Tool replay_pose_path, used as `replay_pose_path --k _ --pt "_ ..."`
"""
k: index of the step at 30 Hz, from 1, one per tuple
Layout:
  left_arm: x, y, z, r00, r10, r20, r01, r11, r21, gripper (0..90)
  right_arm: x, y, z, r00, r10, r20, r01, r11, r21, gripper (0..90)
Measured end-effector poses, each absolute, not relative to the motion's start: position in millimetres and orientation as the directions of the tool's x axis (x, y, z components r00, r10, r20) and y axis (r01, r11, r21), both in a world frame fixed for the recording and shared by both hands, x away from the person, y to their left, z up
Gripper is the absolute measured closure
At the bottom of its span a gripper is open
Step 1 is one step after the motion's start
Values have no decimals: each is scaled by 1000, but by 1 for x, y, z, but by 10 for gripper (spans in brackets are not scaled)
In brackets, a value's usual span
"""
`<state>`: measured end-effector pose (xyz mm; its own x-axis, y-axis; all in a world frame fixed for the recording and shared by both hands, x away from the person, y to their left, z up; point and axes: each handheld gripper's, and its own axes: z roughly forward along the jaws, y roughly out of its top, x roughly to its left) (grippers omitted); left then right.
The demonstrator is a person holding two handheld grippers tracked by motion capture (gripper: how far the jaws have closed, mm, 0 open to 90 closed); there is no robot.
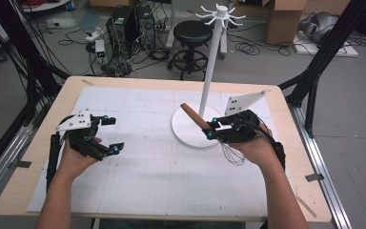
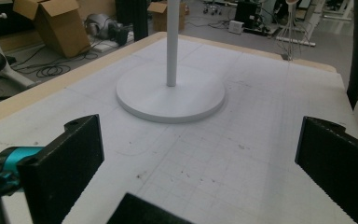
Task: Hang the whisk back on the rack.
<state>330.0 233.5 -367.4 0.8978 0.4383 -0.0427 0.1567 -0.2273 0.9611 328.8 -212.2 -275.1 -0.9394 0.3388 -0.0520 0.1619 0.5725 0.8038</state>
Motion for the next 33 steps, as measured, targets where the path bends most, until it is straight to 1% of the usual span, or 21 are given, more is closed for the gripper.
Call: replay_pose_path --k 7,19,21,33 --pt "330 234 -367 897 440 -41 153 -223 963 16 334 -219 -260 -929 366 -59 154 525 837 733" --pt "330 234 -367 898 439 -41 155 -228 961 16 340 -229 -221 -908 412 -74 135 455 880 733" --pt "330 234 -367 898 438 -39 154 -230 961 16 342 -230 -217 -907 413 -83 120 443 888 733" --pt "330 233 -368 898 438 -39 156 -234 960 16 349 -238 -205 -889 453 -65 137 397 907 733"
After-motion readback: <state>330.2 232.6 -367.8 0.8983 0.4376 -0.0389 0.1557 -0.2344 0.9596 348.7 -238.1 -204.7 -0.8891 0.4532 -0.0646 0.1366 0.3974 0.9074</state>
